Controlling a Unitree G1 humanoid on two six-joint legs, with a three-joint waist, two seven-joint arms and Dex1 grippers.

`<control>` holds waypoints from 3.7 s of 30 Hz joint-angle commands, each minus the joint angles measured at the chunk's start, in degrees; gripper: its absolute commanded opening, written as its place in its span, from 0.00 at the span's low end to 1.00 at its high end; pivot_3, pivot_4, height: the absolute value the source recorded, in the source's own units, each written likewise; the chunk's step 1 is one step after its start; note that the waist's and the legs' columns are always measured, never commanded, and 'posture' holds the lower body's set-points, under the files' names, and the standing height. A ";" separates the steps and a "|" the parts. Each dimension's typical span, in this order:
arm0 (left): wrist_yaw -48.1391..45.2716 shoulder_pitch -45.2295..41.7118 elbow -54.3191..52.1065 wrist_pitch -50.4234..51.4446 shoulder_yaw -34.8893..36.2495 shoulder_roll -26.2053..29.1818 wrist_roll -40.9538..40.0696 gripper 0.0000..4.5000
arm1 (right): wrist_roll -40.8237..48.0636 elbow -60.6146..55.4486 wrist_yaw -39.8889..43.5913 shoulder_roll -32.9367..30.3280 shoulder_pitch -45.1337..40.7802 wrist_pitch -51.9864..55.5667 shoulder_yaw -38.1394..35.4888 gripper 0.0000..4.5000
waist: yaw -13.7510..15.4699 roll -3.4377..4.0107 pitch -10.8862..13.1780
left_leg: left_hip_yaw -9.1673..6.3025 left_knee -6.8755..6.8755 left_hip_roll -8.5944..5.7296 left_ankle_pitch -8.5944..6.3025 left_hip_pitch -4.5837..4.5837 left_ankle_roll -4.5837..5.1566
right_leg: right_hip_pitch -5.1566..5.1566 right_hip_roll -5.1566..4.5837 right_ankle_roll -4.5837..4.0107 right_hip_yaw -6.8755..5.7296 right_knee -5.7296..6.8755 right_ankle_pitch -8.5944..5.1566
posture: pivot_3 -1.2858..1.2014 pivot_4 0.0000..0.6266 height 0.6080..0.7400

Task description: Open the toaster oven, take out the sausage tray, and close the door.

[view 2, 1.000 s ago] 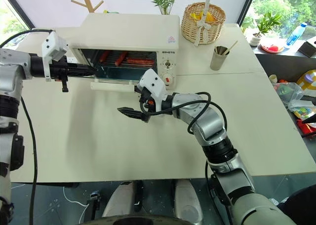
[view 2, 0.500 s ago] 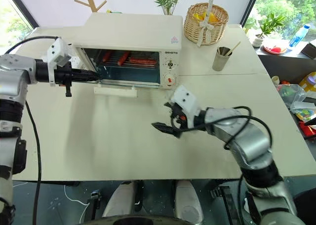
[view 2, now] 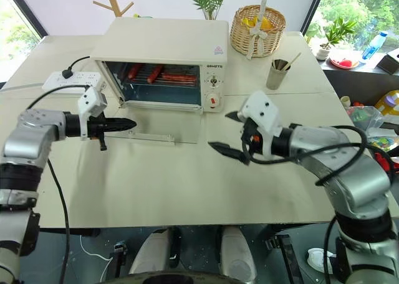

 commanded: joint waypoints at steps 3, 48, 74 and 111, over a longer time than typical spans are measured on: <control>5.16 0.37 2.82 -3.04 -0.94 -1.90 2.81 0.02 | -2.58 2.12 -1.09 1.32 -2.78 -4.16 2.77 1.00 | 0.12 -0.02 -0.02 | -0.03 0.00 -0.01 0.00 -0.01 0.01 | 0.00 -0.01 0.00 -0.02 0.00 0.00 | 0.52 0.24 1.00; 6.93 14.60 -28.68 29.58 27.04 13.86 -32.98 0.00 | -62.17 96.93 -30.96 36.17 -45.32 -70.02 33.42 0.59 | -1.43 -0.10 0.00 | -0.06 -0.38 0.02 0.04 0.04 -0.09 | -0.16 -0.02 -0.11 0.01 0.00 0.04 | 0.52 0.24 1.00; 10.44 13.04 -30.80 29.24 24.80 12.63 -35.60 0.00 | -68.68 110.94 -38.36 39.82 -50.72 -67.07 33.39 0.39 | -1.81 -0.09 0.01 | -0.09 -0.41 -0.01 0.05 0.04 -0.10 | -0.17 -0.08 -0.12 0.00 -0.01 0.05 | 0.52 0.24 1.00; 0.40 -11.93 -3.82 19.15 10.76 10.19 -22.81 0.00 | -70.13 105.92 -40.64 40.51 -51.63 -72.33 34.23 0.01 | -2.58 -0.13 0.03 | -0.04 -0.52 -0.04 0.07 -0.01 -0.13 | -0.26 0.00 -0.10 0.01 -0.04 0.05 | 0.52 0.24 1.00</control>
